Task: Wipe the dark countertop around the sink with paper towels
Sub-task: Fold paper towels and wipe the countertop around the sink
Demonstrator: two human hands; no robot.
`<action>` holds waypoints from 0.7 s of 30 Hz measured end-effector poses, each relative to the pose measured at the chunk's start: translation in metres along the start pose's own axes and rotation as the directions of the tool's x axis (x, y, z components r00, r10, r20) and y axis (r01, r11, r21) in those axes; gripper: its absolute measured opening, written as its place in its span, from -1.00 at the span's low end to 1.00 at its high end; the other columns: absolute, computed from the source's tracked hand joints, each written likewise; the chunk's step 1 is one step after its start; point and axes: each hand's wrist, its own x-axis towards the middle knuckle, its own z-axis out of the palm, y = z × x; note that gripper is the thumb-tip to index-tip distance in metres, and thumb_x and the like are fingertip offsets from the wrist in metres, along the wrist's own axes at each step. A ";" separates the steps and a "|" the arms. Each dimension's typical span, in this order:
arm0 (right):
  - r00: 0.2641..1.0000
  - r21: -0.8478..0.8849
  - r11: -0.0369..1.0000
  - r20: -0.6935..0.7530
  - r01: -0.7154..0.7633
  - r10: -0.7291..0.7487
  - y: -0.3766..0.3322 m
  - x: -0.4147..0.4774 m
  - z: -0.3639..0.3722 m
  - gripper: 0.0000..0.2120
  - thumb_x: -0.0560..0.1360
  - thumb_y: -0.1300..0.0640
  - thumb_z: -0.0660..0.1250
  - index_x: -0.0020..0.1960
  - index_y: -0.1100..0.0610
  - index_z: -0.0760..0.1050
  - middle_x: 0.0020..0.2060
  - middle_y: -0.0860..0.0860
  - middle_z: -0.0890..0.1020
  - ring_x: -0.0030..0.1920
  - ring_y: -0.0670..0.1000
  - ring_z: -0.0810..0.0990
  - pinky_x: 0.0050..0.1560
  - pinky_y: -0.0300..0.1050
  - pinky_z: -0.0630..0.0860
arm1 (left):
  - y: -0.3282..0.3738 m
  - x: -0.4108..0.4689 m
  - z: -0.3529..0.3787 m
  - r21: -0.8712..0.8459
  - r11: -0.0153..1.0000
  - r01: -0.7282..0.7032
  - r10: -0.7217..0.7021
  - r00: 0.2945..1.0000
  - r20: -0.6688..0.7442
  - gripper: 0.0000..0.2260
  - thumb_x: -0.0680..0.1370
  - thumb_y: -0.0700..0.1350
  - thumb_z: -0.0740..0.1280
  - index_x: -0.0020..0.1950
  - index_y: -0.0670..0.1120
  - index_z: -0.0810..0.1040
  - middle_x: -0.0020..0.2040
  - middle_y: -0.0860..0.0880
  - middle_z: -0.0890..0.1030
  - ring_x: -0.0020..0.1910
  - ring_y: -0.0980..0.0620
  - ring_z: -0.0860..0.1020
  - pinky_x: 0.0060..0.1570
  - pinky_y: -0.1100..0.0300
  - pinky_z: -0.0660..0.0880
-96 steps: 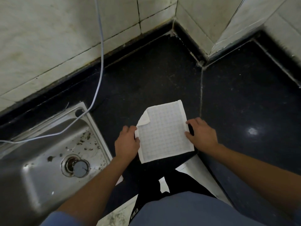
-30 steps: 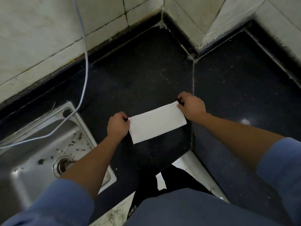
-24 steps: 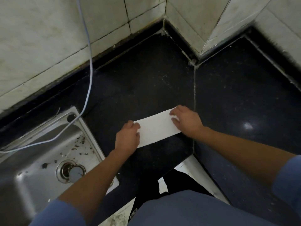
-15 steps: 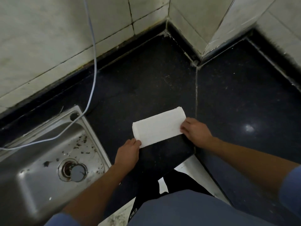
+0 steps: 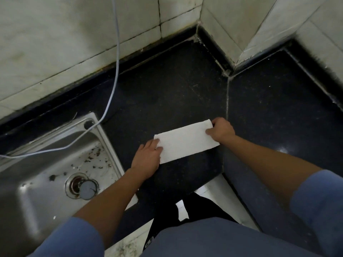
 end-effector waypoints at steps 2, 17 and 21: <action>0.994 0.246 0.964 0.080 -0.096 0.079 -0.004 0.000 -0.009 -0.76 0.42 0.17 0.42 0.03 0.26 0.54 0.00 0.17 0.63 -0.05 0.14 0.61 -0.03 0.02 0.58 | -0.001 -0.006 -0.003 -0.057 0.998 0.019 -0.022 0.999 -0.049 -0.65 0.57 -0.10 0.21 0.36 -0.10 0.44 0.47 -0.11 0.27 0.42 -0.10 0.25 0.30 0.02 0.26; 0.958 0.014 0.983 0.223 0.183 -0.181 -0.107 -0.057 0.099 -0.71 0.38 0.11 0.41 0.07 0.16 0.51 -0.04 0.13 0.65 -0.07 0.15 0.65 -0.03 0.01 0.59 | -0.042 -0.077 0.004 -0.308 0.921 0.240 -0.297 0.943 -0.153 -0.71 0.55 -0.13 0.29 0.26 -0.13 0.53 0.25 -0.12 0.47 0.18 -0.14 0.46 0.11 0.04 0.44; 0.949 -0.078 0.964 0.212 0.254 -0.233 -0.107 -0.057 0.108 -0.62 0.40 0.02 0.44 0.13 0.19 0.50 -0.02 0.07 0.64 0.03 0.10 0.61 -0.11 -0.15 0.42 | -0.046 -0.080 0.009 -0.311 0.917 0.249 -0.305 0.942 -0.143 -0.71 0.55 -0.12 0.27 0.27 -0.12 0.52 0.25 -0.11 0.46 0.18 -0.12 0.45 0.12 0.05 0.44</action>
